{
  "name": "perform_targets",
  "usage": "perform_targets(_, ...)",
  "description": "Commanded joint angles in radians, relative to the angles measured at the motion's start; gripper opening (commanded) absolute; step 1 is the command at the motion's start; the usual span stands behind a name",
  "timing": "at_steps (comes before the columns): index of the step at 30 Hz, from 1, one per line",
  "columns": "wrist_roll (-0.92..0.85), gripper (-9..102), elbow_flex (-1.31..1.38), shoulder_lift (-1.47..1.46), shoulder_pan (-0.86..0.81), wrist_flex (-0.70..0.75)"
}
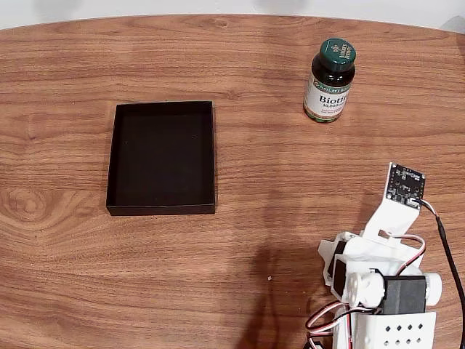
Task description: Pick up the pill bottle and place it in the black box.
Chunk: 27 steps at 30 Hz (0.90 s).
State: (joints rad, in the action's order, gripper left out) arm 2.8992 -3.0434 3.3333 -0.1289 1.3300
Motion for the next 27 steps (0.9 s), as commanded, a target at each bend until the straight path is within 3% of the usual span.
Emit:
perform_targets(1, 0.017, 15, 0.014, 0.003, 0.021, 0.146)
perform_targets(15, 0.020, 18, 0.014, 0.003, 0.012, 0.143)
perform_targets(27, 0.043, 32, 0.123, -0.101, -0.017, -0.193)
